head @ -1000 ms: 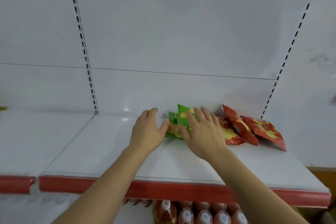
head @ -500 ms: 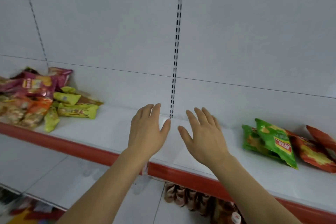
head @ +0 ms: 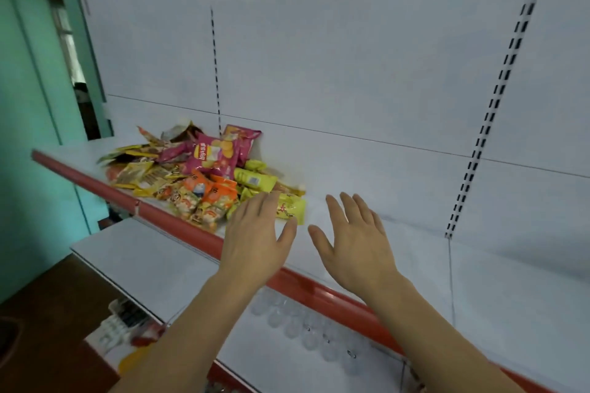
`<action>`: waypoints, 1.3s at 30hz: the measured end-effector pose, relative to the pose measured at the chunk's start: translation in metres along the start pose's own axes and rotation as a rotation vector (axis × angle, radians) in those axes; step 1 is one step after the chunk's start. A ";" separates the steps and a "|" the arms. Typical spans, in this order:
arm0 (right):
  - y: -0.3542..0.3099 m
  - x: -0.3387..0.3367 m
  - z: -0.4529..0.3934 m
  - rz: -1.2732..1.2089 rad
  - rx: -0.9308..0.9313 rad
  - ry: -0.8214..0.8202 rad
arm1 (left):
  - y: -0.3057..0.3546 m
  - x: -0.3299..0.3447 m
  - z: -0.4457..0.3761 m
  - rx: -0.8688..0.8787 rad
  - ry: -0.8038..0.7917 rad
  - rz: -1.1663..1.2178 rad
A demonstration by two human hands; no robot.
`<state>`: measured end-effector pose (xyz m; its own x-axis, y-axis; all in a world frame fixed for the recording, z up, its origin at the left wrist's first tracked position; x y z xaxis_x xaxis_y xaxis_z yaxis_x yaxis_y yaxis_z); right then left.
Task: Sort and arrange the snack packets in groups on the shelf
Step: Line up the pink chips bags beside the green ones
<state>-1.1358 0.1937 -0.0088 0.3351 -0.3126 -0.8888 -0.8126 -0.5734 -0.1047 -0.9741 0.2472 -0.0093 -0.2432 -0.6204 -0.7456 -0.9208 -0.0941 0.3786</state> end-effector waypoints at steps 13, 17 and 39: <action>-0.095 0.077 -0.199 -0.066 -0.192 0.028 | -0.157 -0.003 -0.137 -0.146 0.020 -0.100; -0.121 0.107 -0.241 -0.078 -0.237 0.029 | -0.195 0.000 -0.169 -0.184 -0.009 -0.116; -0.161 0.104 -0.312 -0.129 0.036 0.531 | -0.285 0.024 -0.284 -0.125 -0.194 0.713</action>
<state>-0.8217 0.0174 0.0551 0.6204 -0.5862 -0.5210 -0.7615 -0.6091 -0.2215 -0.6309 0.0377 0.0206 -0.8278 -0.4169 -0.3754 -0.4815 0.1847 0.8568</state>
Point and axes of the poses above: each hand's wrist, its own z-axis away from the middle knuckle, its own x-axis out of the palm, y = z × x, the point moved 5 cm from there along -z, towards the middle knuckle, and after that the axes turned 3 degrees about -x, right-handed, at the moved point
